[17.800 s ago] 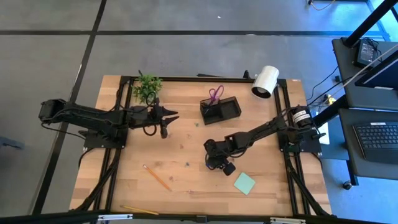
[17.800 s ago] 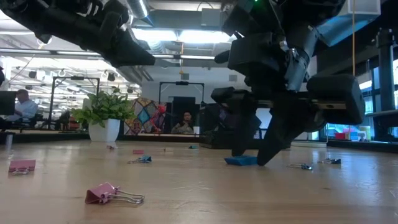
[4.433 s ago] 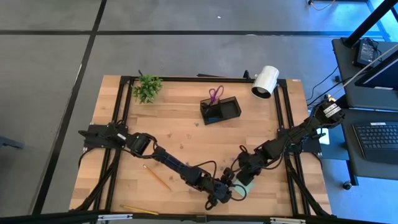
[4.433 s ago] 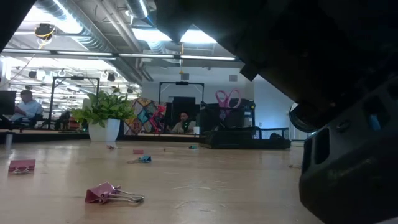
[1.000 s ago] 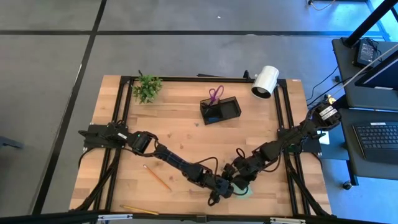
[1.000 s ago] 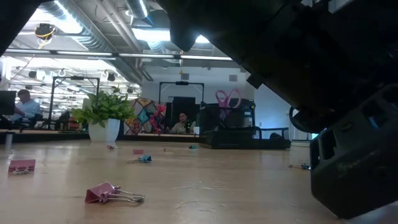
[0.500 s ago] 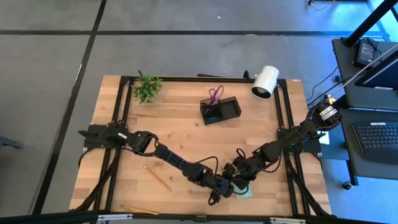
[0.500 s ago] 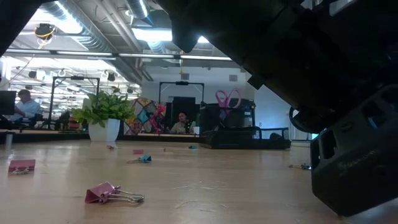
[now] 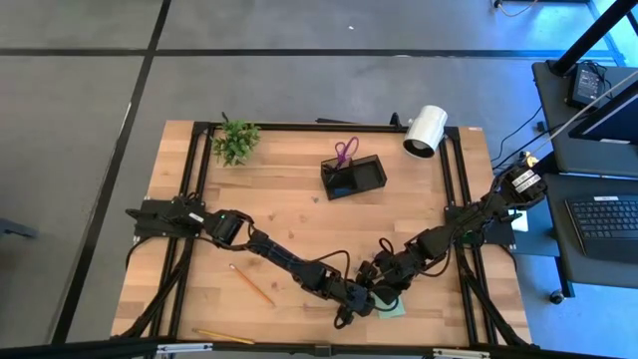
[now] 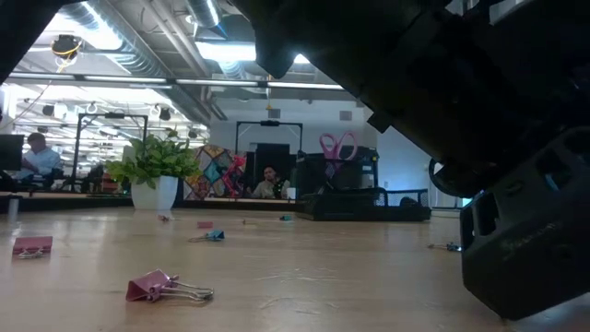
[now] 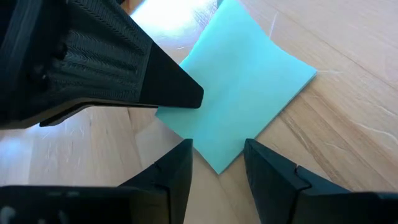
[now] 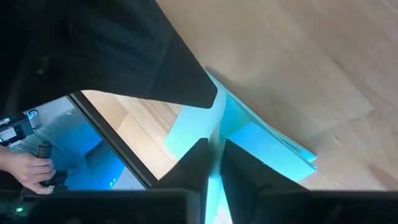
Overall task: Pick and place office supplies into organizer
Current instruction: Put the light blue sticky note into the black desk organizer
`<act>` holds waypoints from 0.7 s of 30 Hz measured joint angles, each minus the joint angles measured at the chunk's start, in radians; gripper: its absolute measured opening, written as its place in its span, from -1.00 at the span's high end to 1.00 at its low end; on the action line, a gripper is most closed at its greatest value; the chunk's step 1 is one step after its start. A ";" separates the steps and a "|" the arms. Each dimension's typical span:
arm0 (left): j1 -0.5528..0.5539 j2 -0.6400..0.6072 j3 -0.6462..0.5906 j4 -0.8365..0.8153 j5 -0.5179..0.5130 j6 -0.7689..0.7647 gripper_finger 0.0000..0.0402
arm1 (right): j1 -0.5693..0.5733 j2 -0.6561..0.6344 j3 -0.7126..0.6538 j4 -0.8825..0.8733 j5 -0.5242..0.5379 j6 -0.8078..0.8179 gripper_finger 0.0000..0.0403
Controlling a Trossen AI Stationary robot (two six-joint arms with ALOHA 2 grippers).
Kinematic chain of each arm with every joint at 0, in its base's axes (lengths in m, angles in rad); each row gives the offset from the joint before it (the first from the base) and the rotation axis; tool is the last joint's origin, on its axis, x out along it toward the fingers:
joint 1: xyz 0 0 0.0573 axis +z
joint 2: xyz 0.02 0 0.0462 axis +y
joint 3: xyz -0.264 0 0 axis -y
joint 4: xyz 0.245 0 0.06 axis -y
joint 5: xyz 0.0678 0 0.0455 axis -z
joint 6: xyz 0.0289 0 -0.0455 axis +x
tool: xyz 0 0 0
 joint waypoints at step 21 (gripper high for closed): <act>-0.004 -0.093 -0.008 -0.143 -0.051 -0.019 0.30 | -0.005 -0.015 -0.001 0.031 -0.043 -0.058 0.89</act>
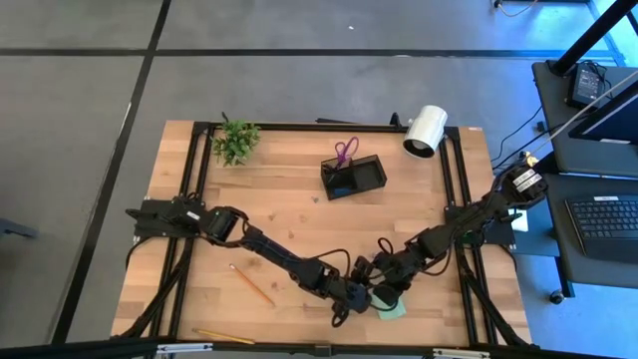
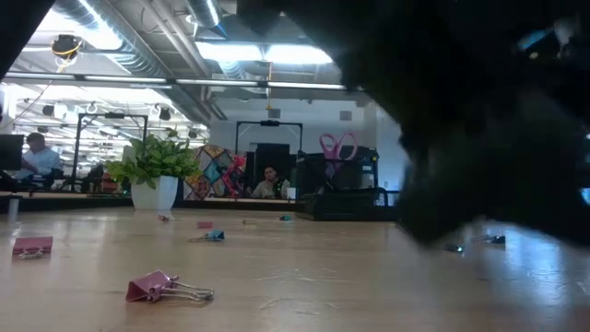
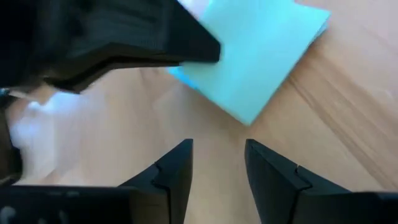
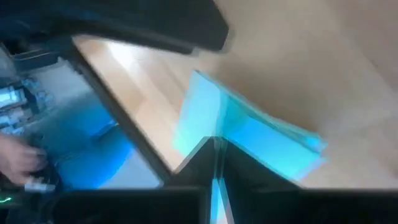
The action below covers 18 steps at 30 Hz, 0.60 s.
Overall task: Pick and place office supplies into organizer
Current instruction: Put the light blue sticky note into the black desk organizer
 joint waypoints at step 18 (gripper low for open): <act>0.077 -0.507 -0.251 -0.095 0.134 -0.180 0.30 | -0.135 -0.318 0.002 -0.038 0.288 -0.190 0.89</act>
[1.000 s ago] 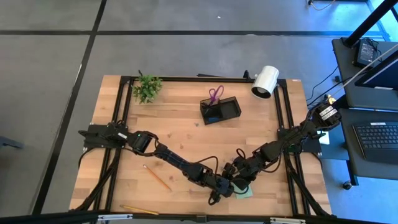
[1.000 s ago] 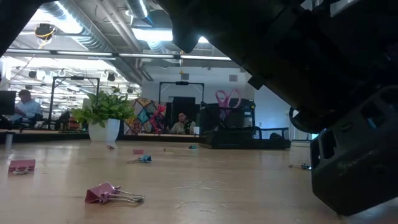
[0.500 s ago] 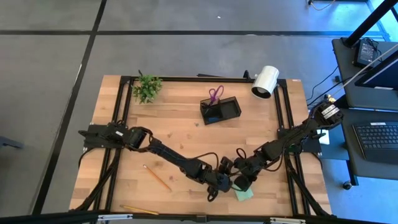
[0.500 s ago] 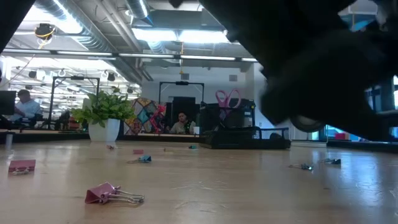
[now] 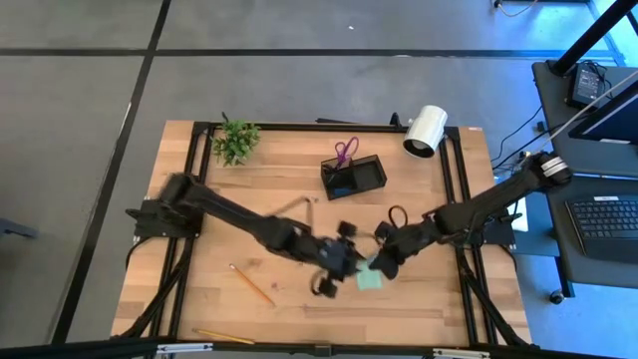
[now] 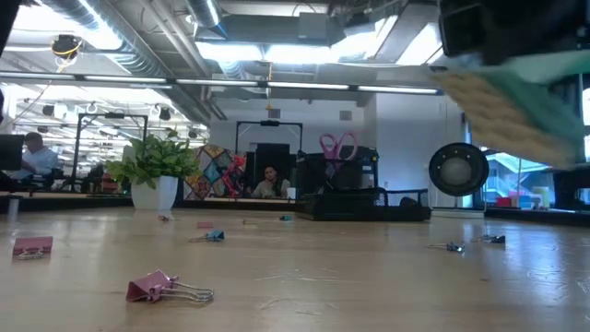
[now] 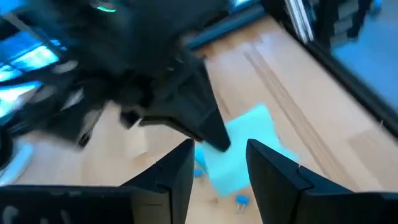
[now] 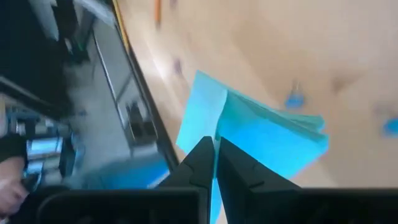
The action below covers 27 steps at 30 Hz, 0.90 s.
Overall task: Pick and place office supplies into organizer
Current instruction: Put the light blue sticky note into the black desk organizer
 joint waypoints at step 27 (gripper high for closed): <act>0.014 -0.685 -0.833 0.286 -0.292 -0.241 0.30 | -0.498 -0.226 0.000 -0.077 0.370 0.114 0.89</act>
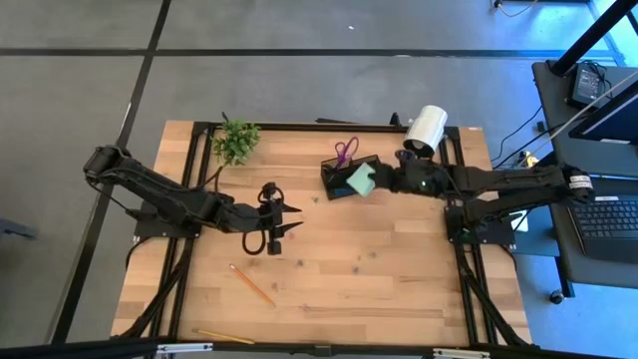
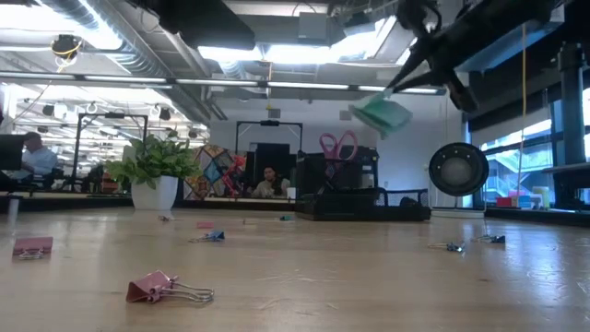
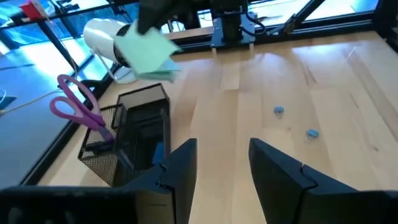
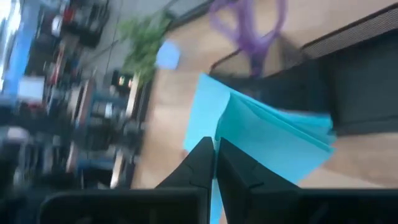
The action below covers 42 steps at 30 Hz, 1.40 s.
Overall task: Pick and place office supplies into organizer
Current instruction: Put the light blue sticky note into the black desk organizer
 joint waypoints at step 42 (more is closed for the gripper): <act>0.002 0.000 0.000 -0.027 0.007 0.182 0.30 | -0.276 0.308 0.000 -0.081 -0.028 0.391 0.89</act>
